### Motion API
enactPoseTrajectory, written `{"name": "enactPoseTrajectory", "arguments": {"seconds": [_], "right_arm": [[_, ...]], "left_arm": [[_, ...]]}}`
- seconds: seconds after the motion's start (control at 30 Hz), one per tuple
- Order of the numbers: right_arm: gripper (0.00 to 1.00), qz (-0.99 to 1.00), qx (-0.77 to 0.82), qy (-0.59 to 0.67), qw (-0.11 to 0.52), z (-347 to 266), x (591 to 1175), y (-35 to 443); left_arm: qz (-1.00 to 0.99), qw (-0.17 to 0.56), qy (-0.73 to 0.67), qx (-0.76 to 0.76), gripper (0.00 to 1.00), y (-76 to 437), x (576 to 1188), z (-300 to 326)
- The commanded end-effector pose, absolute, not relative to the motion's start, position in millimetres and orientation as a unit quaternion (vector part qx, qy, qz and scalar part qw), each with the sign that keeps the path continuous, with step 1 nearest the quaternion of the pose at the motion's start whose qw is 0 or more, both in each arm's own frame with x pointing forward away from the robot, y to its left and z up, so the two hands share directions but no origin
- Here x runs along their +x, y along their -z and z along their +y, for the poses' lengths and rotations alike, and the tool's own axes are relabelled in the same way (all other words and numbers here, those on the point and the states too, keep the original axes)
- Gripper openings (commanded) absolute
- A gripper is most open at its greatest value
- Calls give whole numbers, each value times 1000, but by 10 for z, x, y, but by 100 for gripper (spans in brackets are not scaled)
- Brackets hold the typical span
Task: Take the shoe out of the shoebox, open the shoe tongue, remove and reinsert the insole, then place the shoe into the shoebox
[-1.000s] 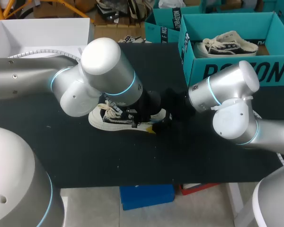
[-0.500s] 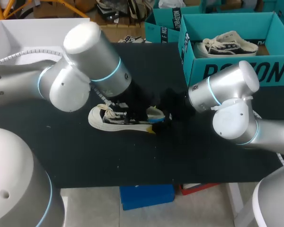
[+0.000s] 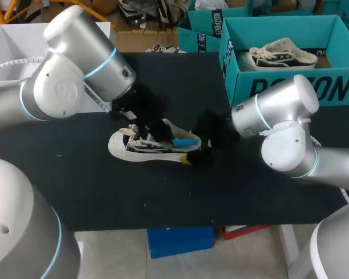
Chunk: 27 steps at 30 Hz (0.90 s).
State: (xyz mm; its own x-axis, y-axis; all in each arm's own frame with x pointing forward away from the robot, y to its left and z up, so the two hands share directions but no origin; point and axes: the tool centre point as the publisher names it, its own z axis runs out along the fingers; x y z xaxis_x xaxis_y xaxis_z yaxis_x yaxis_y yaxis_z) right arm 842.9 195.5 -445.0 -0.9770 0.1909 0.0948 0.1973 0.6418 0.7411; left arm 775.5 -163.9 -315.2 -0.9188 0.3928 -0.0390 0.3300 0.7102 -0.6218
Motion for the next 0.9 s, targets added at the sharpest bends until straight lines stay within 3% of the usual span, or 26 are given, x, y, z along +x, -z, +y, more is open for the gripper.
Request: {"name": "enactPoseTrajectory", "arguments": {"seconds": [0.03, 0.43, 0.77, 0.9], "right_arm": [[0, -906, -108, 408, 3, 1967, 8439, 4467], [0, -906, -108, 408, 3, 1967, 8439, 4467], [0, -906, -108, 408, 3, 1967, 8439, 4467], [0, -906, -108, 408, 3, 1967, 8439, 4467]], "left_arm": [[-907, 76, -358, -207, 0, 2955, 7805, -1574], [-838, 156, -465, -240, 0, 2356, 7789, -1699], [-729, 259, -568, -281, 0, 2111, 7726, -1752], [-729, 259, -568, -281, 0, 2111, 7726, -1752]]}}
